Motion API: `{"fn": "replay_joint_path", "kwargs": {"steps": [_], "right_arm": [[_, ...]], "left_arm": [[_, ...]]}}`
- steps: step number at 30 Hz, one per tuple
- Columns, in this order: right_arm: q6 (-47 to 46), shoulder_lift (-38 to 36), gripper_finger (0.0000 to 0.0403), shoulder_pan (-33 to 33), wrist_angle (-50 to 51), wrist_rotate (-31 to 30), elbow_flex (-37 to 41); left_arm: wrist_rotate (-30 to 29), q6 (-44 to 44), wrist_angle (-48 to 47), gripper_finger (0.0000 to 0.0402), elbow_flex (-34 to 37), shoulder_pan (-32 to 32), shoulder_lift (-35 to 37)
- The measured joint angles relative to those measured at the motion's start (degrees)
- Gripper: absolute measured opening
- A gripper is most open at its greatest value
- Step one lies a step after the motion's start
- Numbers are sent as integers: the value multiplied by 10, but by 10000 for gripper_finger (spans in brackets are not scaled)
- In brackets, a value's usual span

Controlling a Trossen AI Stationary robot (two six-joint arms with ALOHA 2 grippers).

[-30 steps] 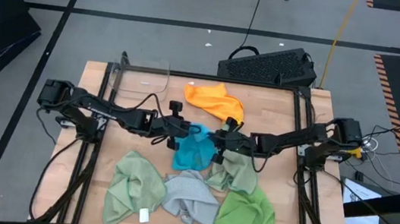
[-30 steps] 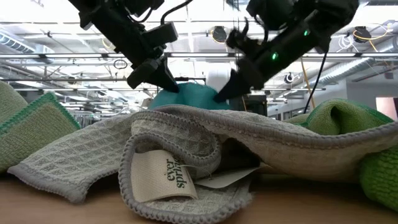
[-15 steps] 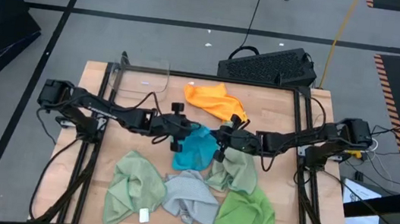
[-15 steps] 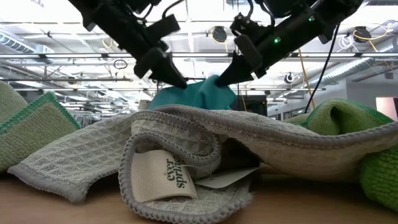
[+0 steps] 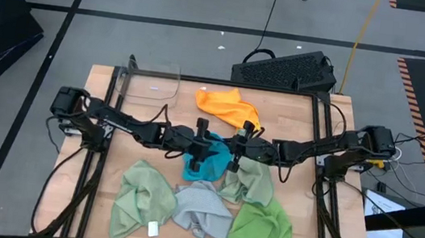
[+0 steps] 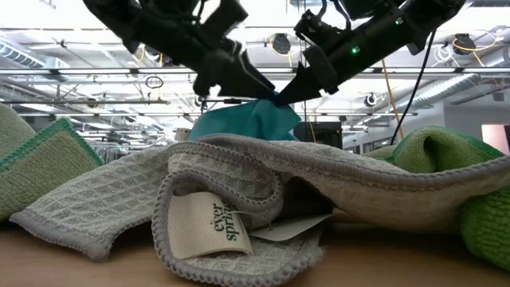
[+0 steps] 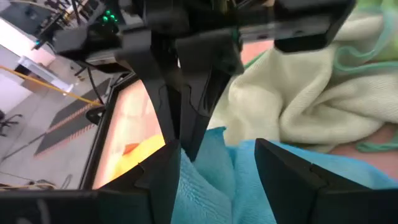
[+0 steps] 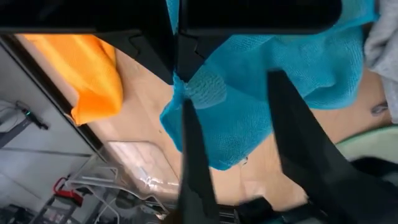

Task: Fold microfiber towels
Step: Fold the blue microfiber cloth

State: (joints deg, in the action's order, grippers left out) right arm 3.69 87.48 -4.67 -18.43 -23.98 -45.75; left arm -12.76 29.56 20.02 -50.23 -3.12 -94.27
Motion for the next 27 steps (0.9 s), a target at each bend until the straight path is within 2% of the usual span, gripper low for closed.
{"fn": "replay_joint_path", "kwargs": {"steps": [4,11,13,17,19,27], "right_arm": [[28,0,4,-1,3,0,0],[66,0,4,-1,13,2,0],[80,0,4,-1,16,2,0],[102,0,4,-1,19,2,0],[110,0,4,-2,19,2,0],[150,0,4,-7,10,2,0]], "left_arm": [[-21,19,37,209,0,9,-22],[-64,39,44,209,0,12,-11],[-36,28,39,209,0,31,-11],[100,20,14,206,0,70,-12],[152,20,1,189,0,84,-12],[183,40,-11,58,0,109,-12]]}}
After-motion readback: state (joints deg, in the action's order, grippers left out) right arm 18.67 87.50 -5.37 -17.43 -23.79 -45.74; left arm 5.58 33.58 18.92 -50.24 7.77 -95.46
